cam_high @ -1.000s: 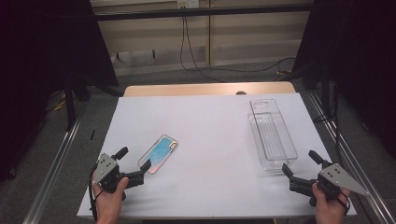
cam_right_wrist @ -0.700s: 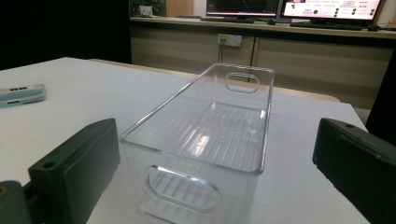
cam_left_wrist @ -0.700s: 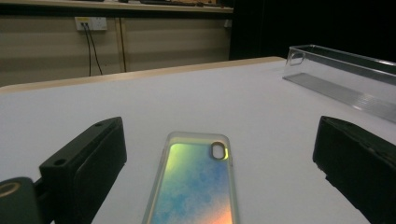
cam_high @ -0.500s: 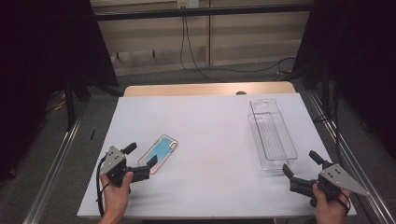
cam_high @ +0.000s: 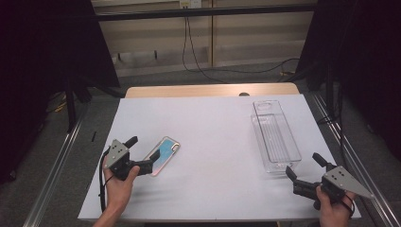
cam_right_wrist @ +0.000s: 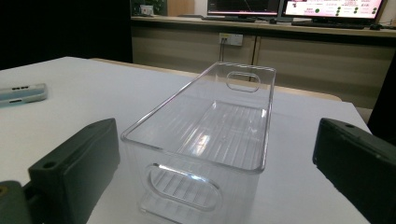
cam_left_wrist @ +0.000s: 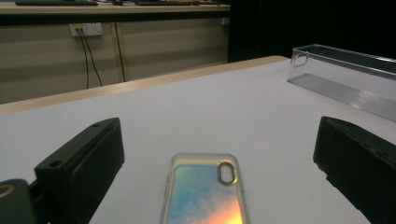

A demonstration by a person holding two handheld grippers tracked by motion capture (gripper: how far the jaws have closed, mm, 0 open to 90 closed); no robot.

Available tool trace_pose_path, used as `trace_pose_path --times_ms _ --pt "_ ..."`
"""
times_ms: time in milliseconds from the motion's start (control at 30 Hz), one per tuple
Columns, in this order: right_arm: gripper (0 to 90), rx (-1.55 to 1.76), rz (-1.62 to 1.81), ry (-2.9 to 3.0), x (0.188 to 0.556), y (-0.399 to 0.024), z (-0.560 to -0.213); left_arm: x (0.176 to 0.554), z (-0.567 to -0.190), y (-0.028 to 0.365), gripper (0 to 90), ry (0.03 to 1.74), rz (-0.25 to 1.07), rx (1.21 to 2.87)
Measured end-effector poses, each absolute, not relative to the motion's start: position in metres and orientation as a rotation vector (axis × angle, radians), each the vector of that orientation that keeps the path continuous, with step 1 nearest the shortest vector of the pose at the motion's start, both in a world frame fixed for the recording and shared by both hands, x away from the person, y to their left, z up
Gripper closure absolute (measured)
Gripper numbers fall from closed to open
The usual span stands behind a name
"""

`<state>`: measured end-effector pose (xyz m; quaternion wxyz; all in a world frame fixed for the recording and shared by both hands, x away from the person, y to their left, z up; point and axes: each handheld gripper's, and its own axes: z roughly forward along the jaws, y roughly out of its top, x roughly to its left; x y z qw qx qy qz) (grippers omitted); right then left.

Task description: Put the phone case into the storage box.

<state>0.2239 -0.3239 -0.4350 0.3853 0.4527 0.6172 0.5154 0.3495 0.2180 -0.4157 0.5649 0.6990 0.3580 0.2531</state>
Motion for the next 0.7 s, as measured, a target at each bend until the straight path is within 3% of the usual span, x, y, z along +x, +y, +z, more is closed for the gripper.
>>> trace_pose_path --times_ms 700 --pt "0.3 1.155 1.302 1.582 0.224 -0.325 -0.436 0.393 -0.408 0.199 3.4 0.850 0.628 1.650"
